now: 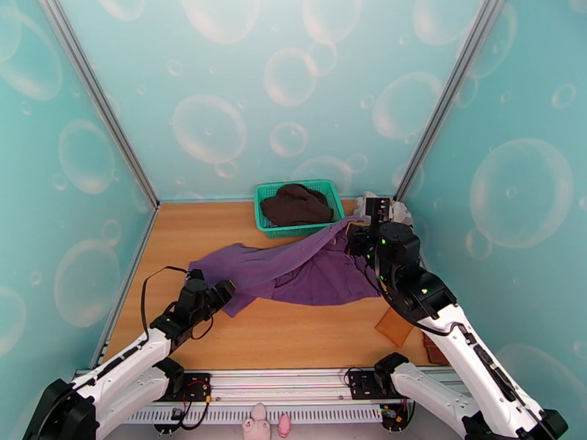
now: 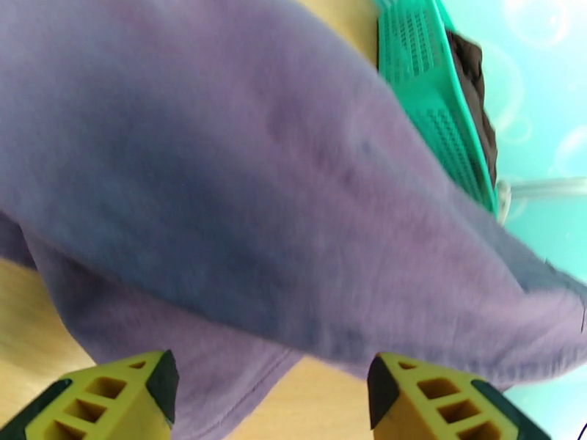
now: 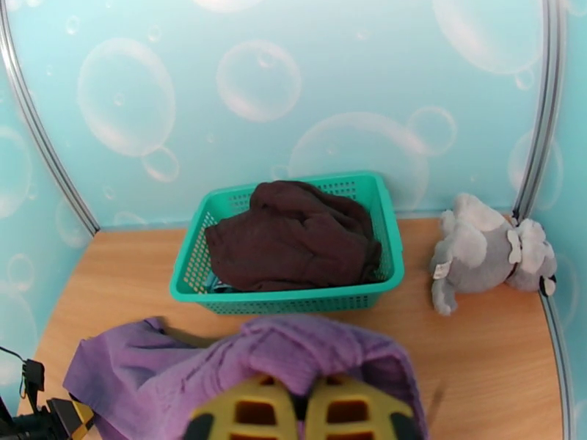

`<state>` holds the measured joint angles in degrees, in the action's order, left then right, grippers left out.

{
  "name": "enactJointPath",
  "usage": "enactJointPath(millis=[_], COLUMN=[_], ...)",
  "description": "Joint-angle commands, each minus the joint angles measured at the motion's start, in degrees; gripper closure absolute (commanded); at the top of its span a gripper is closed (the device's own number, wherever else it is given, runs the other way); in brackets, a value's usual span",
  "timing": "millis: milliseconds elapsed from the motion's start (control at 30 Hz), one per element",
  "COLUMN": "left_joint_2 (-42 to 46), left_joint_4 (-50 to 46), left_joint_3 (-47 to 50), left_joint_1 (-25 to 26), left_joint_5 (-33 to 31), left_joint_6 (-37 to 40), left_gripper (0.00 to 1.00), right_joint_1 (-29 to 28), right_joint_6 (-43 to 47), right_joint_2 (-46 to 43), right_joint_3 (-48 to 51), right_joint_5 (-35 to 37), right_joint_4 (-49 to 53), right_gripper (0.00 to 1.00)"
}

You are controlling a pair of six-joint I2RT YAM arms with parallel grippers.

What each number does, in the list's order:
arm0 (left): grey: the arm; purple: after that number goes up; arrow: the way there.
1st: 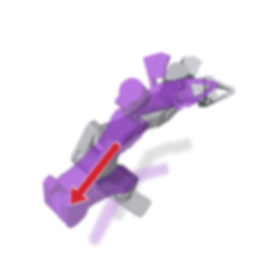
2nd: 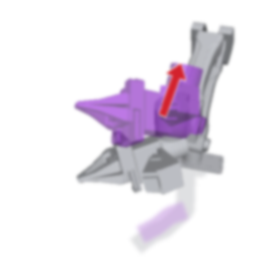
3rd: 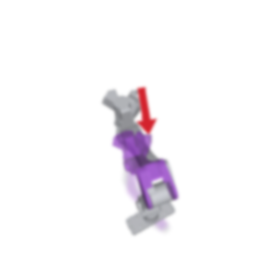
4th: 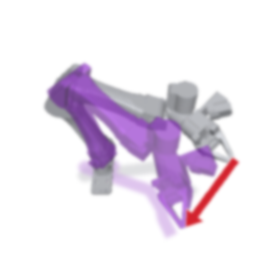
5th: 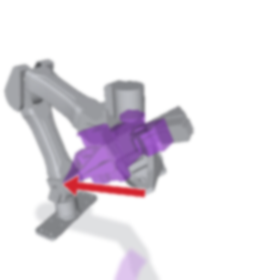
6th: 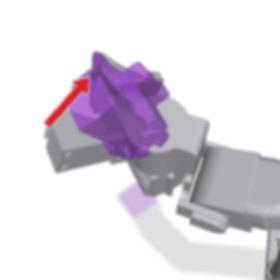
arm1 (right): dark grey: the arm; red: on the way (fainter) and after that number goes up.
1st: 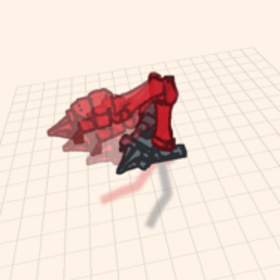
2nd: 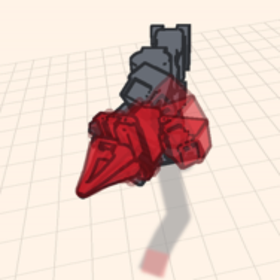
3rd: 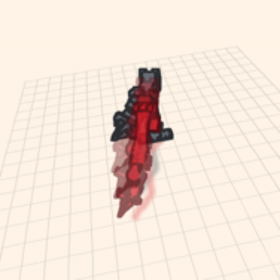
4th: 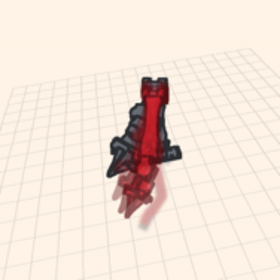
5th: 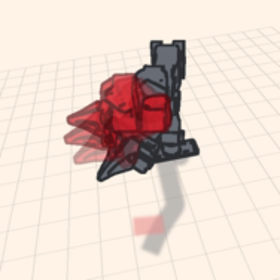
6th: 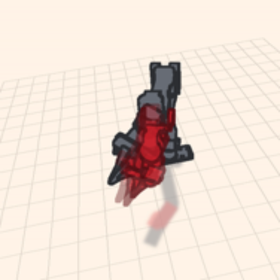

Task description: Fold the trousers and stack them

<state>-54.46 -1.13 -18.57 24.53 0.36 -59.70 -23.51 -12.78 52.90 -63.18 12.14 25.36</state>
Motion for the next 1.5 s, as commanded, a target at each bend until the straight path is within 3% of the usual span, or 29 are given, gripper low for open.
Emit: enactJointPath(millis=[0, 133, 300, 500, 600, 633, 800, 1000, 1167, 1367, 1467], left_joint_2=[-3.3, -7.2, -8.1, -7.8, -8.6, -9.0, -9.4, -3.5, -2.5, -4.5, -2.3], left_joint_4=[6.2, 9.7, 11.1, 10.9, 12.6, 13.5, 15.5, 2.4, -9.2, -14.2, -15.9], left_joint_3=[0.9, 0.8, 1.2, 1.2, 0.9, 0.8, -1.8, -15.8, -30.4, -42.5, -42.3], left_joint_1=[-2.5, -3.2, -3.3, -5.9, -8.8, -9.6, -14.9, -20.0, -25.9, -36.4, -37.8], left_joint_5=[2.9, 4.9, 1.1, -7.0, -7.3, -7.0, -3.3, -5.7, -10.0, -1.6, -0.7], left_joint_6=[-1.1, -1.6, -3.3, -3.3, -1.9, -1.2, 3.1, 13.3, 20.8, 22.9, 22.5], left_gripper=[0.28, 0.29, 0.32, 0.50, 0.56, 0.60, 1.00, 1.00, 1.00, 1.00, 1.00], right_joint_1=[0.1, 0.1, -0.1, -0.2, -0.2, -0.1, 0.2, 2.5, 9.0, 11.2, 11.4], right_joint_6=[1.5, 1.7, 1.4, 1.7, 2.1, 2.4, 4.3, 6.7, 4.8, 4.8, 4.5], right_joint_2=[-0.8, -0.1, 0.5, 0.6, 0.6, 0.5, 0.9, 3.0, 5.3, 7.8, 7.2], right_joint_3=[-3.2, -4.7, -6.1, -7.4, -8.6, -9.0, -10.8, -10.5, -10.4, -14.7, -14.6], right_joint_5=[-0.8, -1.5, -3.4, -4.1, -4.3, -4.4, -2.9, -4.8, -11.7, -15.3, -15.5], right_joint_4=[-5.1, -5.5, -6.4, -6.4, -6.1, -6.0, -5.8, -9.1, -15.1, -20.2, -20.0], right_gripper=[1.00, 1.00, 1.00, 1.00, 1.00, 1.00, 1.00, 1.00, 1.00, 1.00, 1.00])
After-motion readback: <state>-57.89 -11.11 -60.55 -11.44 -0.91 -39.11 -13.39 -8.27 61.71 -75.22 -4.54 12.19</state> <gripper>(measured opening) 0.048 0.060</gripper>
